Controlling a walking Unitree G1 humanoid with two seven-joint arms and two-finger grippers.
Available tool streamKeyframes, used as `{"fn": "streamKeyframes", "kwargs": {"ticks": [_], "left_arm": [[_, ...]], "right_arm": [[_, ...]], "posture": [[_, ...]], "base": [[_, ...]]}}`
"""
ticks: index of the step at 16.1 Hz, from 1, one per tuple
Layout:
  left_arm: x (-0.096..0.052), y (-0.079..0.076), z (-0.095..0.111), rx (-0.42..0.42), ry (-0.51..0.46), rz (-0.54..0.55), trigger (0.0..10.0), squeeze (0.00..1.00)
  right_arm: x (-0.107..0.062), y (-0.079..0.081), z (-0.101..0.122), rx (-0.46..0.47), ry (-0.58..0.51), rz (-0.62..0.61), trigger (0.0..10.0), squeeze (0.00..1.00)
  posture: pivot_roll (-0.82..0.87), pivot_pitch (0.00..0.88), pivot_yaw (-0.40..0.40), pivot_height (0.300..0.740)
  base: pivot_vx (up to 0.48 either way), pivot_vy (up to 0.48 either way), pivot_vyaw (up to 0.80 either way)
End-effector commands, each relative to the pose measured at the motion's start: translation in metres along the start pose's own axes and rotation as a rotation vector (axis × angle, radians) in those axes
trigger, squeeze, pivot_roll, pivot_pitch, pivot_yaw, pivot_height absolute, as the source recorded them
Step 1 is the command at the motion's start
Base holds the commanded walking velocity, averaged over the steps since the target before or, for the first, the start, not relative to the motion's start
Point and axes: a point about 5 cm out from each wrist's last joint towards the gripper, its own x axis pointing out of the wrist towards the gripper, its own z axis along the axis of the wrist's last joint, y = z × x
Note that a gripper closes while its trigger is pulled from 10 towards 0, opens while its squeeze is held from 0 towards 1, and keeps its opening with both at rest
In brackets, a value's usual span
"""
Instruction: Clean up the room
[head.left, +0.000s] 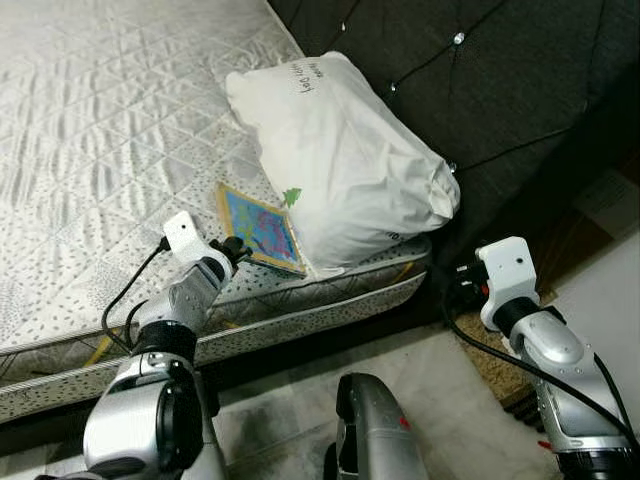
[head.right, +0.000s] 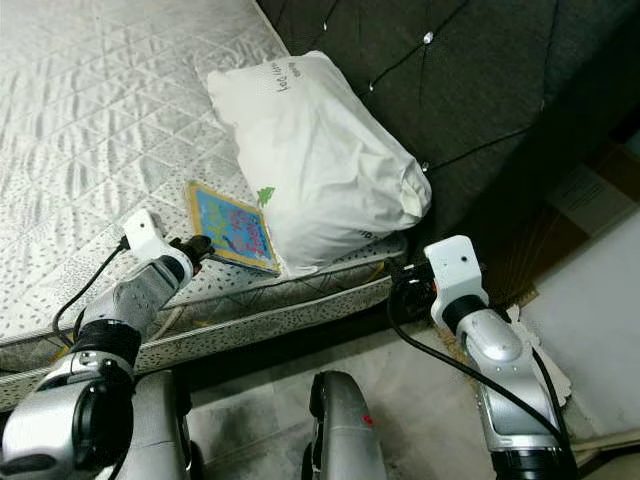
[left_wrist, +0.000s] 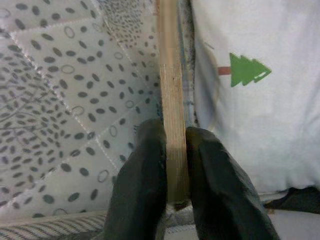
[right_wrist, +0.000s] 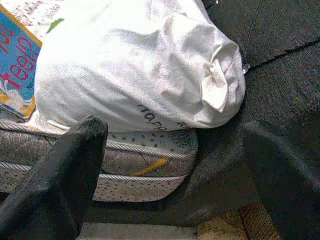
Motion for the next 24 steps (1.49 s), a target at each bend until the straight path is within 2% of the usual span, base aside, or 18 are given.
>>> {"fn": "streamKeyframes", "kwargs": {"ticks": [1,4,13,16,19,20,22,23,24], "left_arm": [[0.003,-0.008,-0.003,0.033,0.031,-0.025,10.0,1.00],[0.003,-0.001,0.006,0.087,0.019,-0.001,10.0,1.00],[-0.001,0.024,0.014,0.184,0.014,0.084,10.0,1.00],[-0.002,0.028,0.015,0.190,-0.001,0.112,10.0,1.00],[-0.004,0.028,0.029,0.191,-0.122,0.149,10.0,1.00],[-0.009,0.027,0.032,0.242,-0.206,0.168,10.0,1.00],[-0.015,0.027,0.028,0.297,-0.249,0.200,10.0,1.00],[-0.028,0.036,0.019,0.396,-0.289,0.304,10.0,1.00],[-0.036,0.039,0.015,0.409,-0.316,0.324,10.0,1.00]], "right_arm": [[0.001,0.000,0.003,-0.010,-0.002,-0.001,10.0,0.00],[0.005,0.002,0.004,-0.011,-0.010,0.006,10.0,0.00],[0.015,0.010,0.006,-0.005,-0.029,0.017,10.0,0.00],[0.017,0.012,0.006,-0.001,-0.034,0.018,10.0,0.00],[0.024,0.017,0.010,0.021,-0.058,0.024,10.0,0.00],[0.033,0.026,0.016,0.059,-0.083,0.028,10.0,0.00],[0.040,0.035,0.020,0.094,-0.101,0.035,10.0,0.00],[0.047,0.048,0.022,0.128,-0.116,0.062,10.0,0.00],[0.051,0.055,0.022,0.139,-0.123,0.082,10.0,0.00]], "posture": [[-0.27,0.061,-0.163,0.593],[-0.26,0.056,-0.165,0.593],[-0.23,0.042,-0.151,0.593],[-0.22,0.039,-0.150,0.593],[-0.21,0.028,-0.139,0.593],[-0.18,0.014,-0.123,0.593],[-0.16,0.006,-0.116,0.593],[-0.13,0.000,-0.104,0.593],[-0.11,0.000,-0.091,0.593]], "base": [[0.000,0.000,0.00],[0.000,0.000,0.00],[0.000,0.000,0.00],[0.000,0.000,0.00],[0.000,0.000,0.00],[0.000,0.000,0.00],[0.000,0.000,0.00],[0.000,0.000,0.00],[0.000,0.000,0.00]]}}
